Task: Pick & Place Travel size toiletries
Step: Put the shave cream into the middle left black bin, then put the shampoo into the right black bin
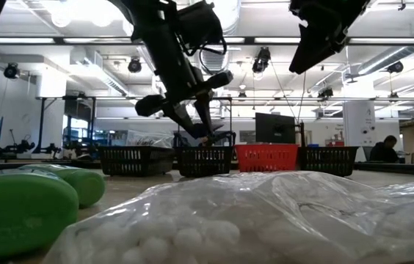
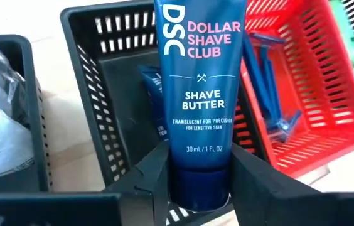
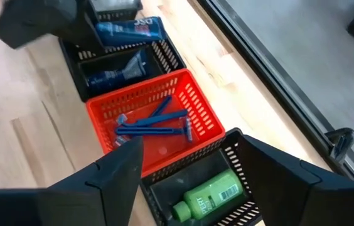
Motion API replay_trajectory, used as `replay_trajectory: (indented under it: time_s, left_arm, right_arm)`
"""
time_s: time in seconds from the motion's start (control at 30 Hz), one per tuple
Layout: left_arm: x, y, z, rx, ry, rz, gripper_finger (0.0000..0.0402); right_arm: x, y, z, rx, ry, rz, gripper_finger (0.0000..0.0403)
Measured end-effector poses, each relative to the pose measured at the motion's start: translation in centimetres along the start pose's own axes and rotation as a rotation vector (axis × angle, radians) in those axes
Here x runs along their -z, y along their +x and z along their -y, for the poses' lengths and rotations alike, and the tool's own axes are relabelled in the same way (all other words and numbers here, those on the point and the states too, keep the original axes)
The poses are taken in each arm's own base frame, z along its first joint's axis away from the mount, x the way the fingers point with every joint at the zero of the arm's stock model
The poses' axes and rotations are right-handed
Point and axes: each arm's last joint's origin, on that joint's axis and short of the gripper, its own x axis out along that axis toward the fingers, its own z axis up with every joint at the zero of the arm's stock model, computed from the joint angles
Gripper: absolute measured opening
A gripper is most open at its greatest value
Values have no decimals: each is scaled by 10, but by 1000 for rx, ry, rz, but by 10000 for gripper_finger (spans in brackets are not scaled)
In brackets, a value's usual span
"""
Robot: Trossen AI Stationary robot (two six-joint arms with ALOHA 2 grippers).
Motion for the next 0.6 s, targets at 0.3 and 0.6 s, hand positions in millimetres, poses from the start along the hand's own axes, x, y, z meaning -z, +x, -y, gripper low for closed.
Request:
replay_trajectory:
  time_s: [0.3, 0.6]
  left_arm:
    - [-5, 2, -4, -41, 0, 60, 225]
    - [-1, -5, 6, 22, 38, 10, 288]
  right_arm:
    - [-2, -3, 1, -5, 12, 20, 246]
    - [-2, -3, 1, -6, 12, 20, 233]
